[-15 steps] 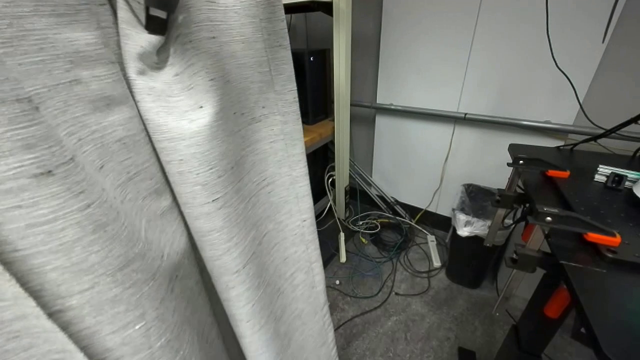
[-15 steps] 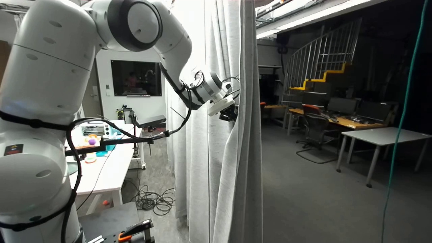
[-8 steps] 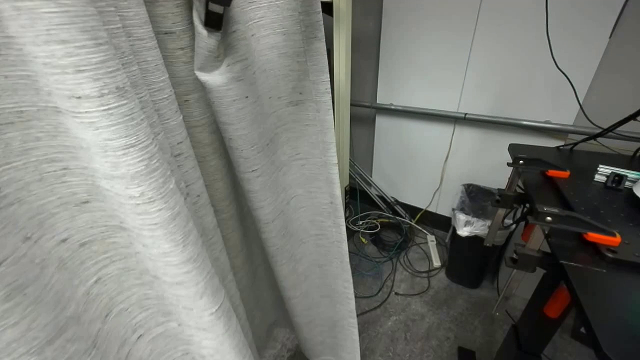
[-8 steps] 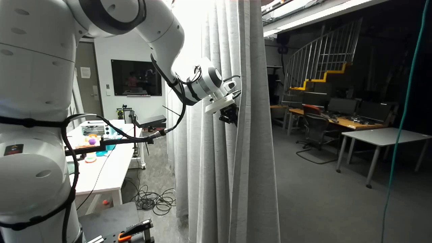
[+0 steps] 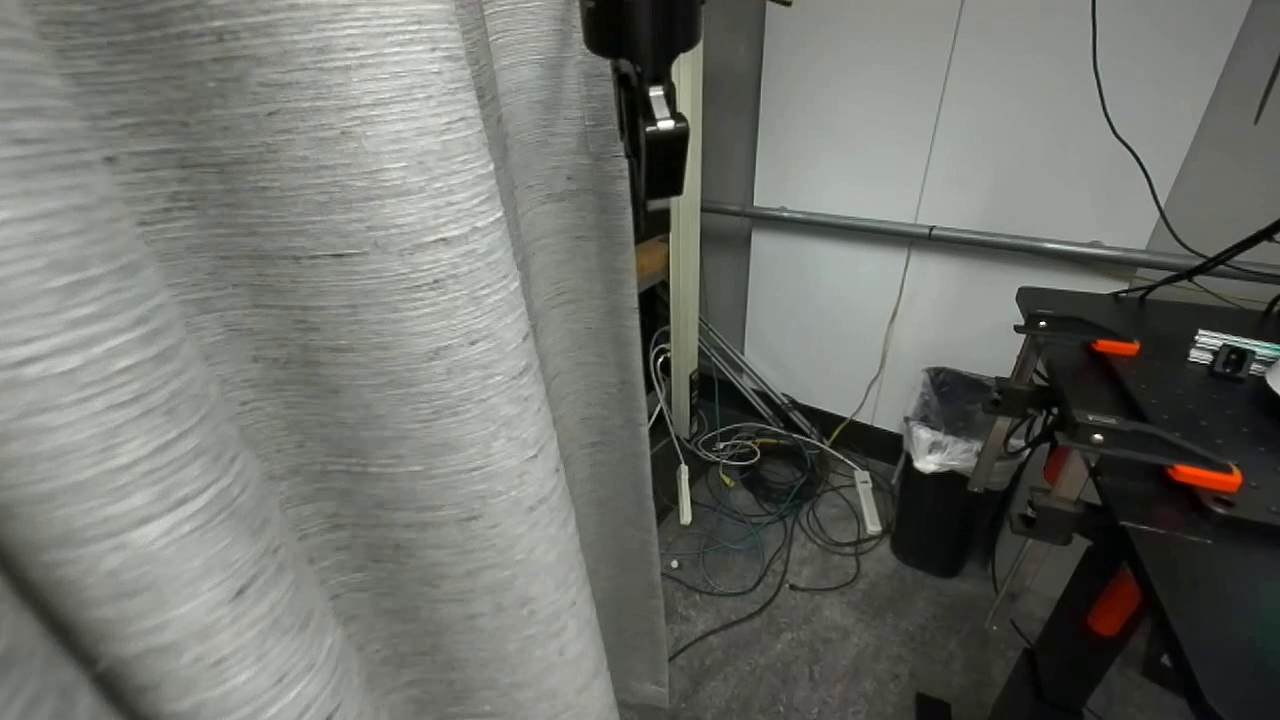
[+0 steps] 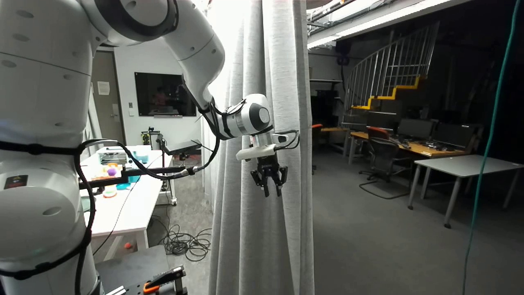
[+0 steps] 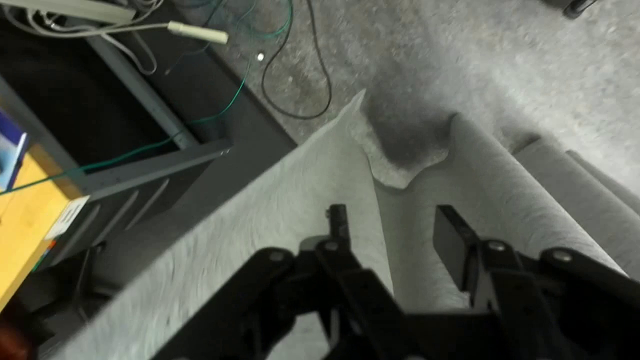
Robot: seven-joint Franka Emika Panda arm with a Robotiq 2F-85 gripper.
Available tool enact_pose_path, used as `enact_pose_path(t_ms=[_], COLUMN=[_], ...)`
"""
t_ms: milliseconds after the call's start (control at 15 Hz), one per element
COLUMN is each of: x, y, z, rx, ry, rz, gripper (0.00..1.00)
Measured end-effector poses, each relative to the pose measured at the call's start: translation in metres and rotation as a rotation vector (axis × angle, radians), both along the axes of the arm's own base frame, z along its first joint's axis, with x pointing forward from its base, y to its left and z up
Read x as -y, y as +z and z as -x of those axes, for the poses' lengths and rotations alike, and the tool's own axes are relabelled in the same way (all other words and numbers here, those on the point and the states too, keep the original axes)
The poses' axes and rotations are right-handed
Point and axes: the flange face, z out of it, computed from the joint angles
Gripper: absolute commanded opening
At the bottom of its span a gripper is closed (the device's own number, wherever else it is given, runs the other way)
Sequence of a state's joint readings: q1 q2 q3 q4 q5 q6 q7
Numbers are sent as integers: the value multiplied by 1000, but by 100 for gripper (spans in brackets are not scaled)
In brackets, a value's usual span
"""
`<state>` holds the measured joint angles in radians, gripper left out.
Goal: Move the curtain from right to left
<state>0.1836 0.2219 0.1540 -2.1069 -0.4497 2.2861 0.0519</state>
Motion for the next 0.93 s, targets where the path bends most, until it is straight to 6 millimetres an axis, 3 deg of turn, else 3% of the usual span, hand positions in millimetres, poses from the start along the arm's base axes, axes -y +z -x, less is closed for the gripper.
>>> enact_pose_path(t_ms=[200,600,933], x=[16,68,127], y=[-6,11,54], z=[11,23,26], rx=[-171,-329,-240], ry=[-71,-217,-394], rz=[-30,-40,-57], gripper=[100,100,100])
